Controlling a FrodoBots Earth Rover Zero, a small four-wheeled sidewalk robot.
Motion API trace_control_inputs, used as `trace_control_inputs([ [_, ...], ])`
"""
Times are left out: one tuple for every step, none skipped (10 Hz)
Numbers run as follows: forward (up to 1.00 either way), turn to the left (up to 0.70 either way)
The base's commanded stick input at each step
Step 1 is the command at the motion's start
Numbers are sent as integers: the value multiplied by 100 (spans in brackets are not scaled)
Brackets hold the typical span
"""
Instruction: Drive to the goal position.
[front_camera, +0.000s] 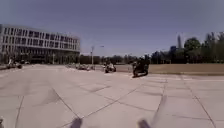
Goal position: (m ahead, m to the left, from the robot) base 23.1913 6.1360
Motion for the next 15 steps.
trace_control_inputs([
  [100, 40],
  [100, 40],
  [100, 40],
  [100, 40],
  [100, 40],
  [100, 40],
  [100, 40],
  [100, 40],
  [100, 40],
  [100, 0],
  [100, 0],
  [100, 0],
  [100, 0],
  [100, 0],
  [100, 0],
])
